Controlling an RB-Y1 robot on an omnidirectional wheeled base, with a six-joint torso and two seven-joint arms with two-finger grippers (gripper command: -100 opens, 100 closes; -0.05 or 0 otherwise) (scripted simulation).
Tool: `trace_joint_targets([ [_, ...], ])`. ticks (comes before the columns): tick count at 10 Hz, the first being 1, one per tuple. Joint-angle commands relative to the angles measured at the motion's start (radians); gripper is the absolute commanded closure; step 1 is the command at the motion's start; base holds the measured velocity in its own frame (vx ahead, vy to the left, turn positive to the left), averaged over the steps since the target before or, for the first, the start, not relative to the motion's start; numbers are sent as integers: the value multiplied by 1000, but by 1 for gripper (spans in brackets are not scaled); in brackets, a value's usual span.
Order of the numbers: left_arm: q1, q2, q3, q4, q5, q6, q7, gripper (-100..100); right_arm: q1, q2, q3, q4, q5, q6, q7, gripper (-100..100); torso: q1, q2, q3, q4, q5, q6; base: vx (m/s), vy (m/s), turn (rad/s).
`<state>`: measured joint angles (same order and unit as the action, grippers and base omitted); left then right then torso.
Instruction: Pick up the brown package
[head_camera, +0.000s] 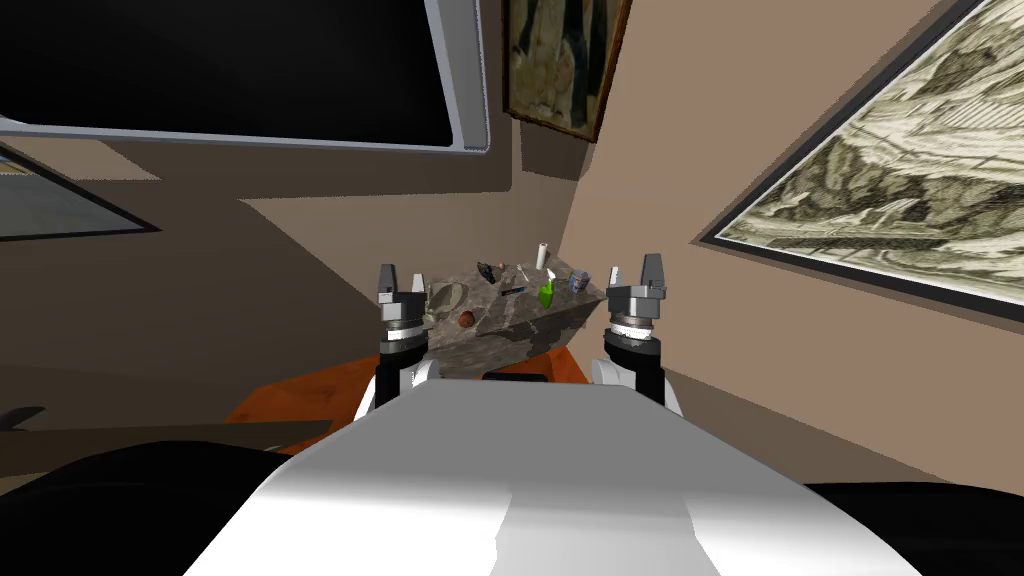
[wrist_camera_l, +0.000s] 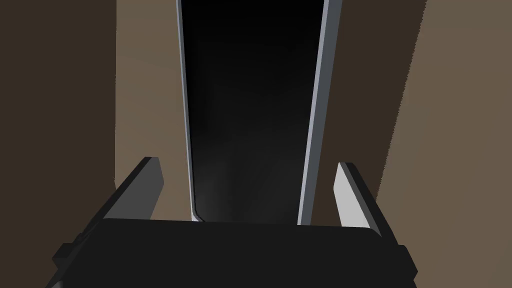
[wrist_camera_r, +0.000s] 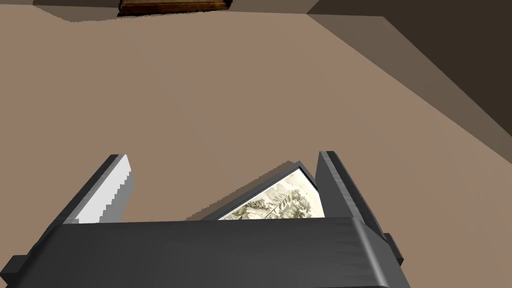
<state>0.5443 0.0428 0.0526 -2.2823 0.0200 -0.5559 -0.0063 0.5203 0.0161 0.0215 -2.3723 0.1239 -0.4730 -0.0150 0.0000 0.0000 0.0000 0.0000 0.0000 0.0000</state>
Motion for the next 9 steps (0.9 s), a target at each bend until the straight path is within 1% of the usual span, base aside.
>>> trace_joint_targets([
  [1,-24,39,-3,9,3,44,17,-100,0,0,0,0,0,0,0,0,0,0,0,0,0,0,-42,-23,-32],
  [2,-24,39,-3,9,3,44,17,-100,0,0,0,0,0,0,0,0,-1,2,1,0,0,0,-57,-27,-19],
  [4,-59,79,-7,22,8,104,41,-100,0,0,0,0,0,0,0,0,-1,3,2,1,0,0,-45,-27,-37],
  [5,-59,79,-7,22,8,108,41,-100,0,0,0,0,0,0,0,0,-2,3,2,1,0,0,-27,-19,-18],
  [6,-81,101,-9,31,11,144,56,-100,0,0,0,0,0,0,0,0,-1,2,1,0,0,0,-26,-17,-39],
  [7,-81,101,-9,31,11,150,56,-100,0,0,0,0,0,0,0,0,-1,2,1,0,0,0,-19,-12,-26],
  [8,-105,124,-10,42,15,189,74,-100,0,0,0,0,0,0,0,0,-1,1,1,0,0,0,-21,-16,-50],
  [9,-105,124,-10,42,15,198,74,-100,0,0,0,0,0,0,0,0,-1,1,1,0,0,0,-18,-14,-26],
])
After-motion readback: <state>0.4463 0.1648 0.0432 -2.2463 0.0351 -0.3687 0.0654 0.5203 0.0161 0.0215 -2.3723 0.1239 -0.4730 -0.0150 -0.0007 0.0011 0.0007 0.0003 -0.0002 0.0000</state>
